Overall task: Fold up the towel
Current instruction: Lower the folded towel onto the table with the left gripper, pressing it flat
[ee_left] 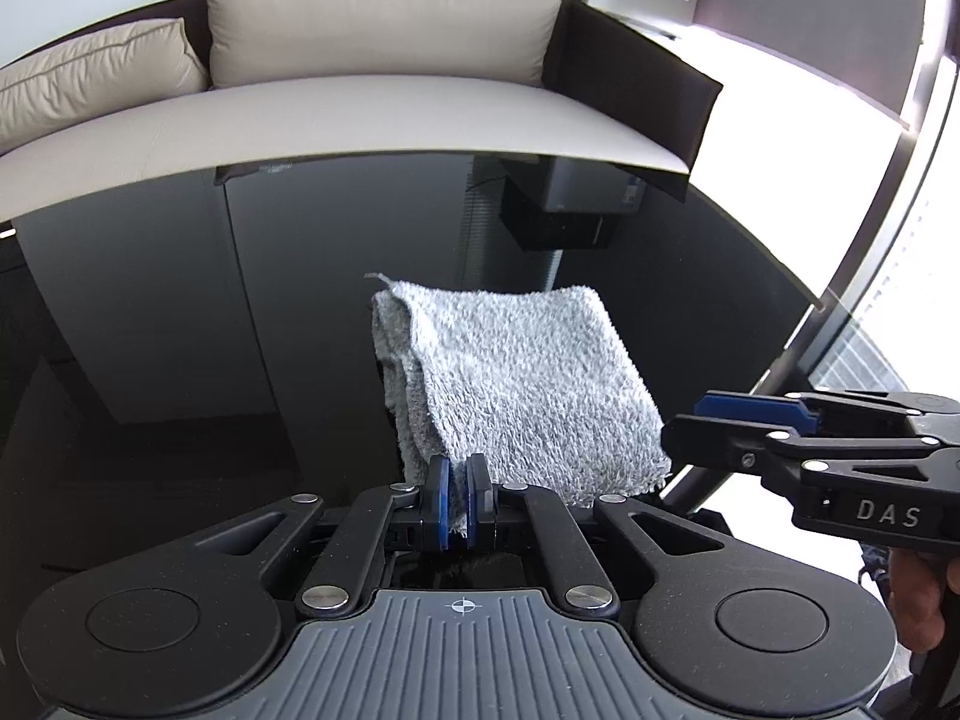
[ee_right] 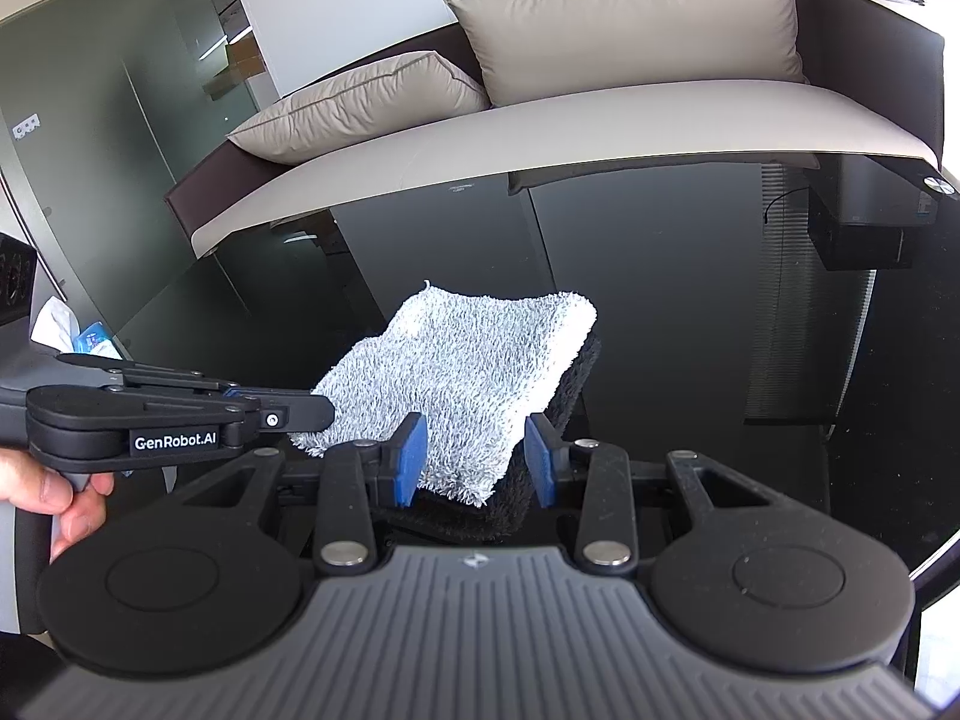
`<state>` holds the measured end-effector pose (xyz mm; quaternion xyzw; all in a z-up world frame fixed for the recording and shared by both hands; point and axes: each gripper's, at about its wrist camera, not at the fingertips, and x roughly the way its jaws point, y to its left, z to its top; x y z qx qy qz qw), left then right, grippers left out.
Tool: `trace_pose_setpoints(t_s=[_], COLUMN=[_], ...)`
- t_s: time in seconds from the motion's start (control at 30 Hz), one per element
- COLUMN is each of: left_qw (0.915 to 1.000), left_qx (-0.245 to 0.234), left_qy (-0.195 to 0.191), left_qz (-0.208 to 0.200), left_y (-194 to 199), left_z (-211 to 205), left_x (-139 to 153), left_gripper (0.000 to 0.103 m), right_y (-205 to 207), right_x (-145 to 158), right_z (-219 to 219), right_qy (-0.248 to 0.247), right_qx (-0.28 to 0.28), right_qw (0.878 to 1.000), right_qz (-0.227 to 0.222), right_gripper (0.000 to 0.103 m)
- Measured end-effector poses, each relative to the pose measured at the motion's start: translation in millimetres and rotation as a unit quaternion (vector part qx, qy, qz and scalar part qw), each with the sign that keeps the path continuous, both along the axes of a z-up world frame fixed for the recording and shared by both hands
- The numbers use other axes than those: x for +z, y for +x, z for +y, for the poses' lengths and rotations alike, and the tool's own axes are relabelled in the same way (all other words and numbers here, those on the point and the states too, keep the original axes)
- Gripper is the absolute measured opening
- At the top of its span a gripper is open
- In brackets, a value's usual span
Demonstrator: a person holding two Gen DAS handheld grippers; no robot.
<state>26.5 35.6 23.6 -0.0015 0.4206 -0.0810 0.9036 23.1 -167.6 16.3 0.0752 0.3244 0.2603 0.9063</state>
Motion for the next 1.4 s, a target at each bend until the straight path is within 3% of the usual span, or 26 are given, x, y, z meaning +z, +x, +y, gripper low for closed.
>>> trace_pose_setpoints(t_s=[0.33, 0.5, 0.7, 0.83, 1.4], left_qw=[0.9996, 0.9988, 0.9989, 0.9991, 0.9994], left_qx=[0.017, 0.038, 0.032, 0.029, 0.006], left_qy=[0.017, 0.011, 0.02, 0.026, 0.023], left_qz=[-0.018, -0.028, -0.027, -0.019, -0.027], left_y=[-0.3, 0.7, 7.0, 8.4, 10.1], left_z=[1.1, 9.0, 4.2, 0.9, -27.2], left_x=[5.5, 5.7, -3.3, -10.2, -18.8], left_gripper=[0.012, 0.014, 0.014, 0.014, 0.014], right_y=[-1.0, 0.6, 3.7, 4.1, 13.1], right_x=[-7.6, -15.6, -22.6, -23.7, -23.7], right_z=[17.8, 30.5, 35.4, 35.8, 13.5], right_qy=[-0.022, -0.062, -0.083, -0.092, -0.12], right_qx=[0.002, -0.005, -0.011, -0.018, -0.06], right_qw=[1.0, 0.998, 0.996, 0.996, 0.991], right_qz=[-0.004, -0.006, -0.005, -0.008, 0.004], right_gripper=[0.038, 0.038, 0.038, 0.047, 0.048])
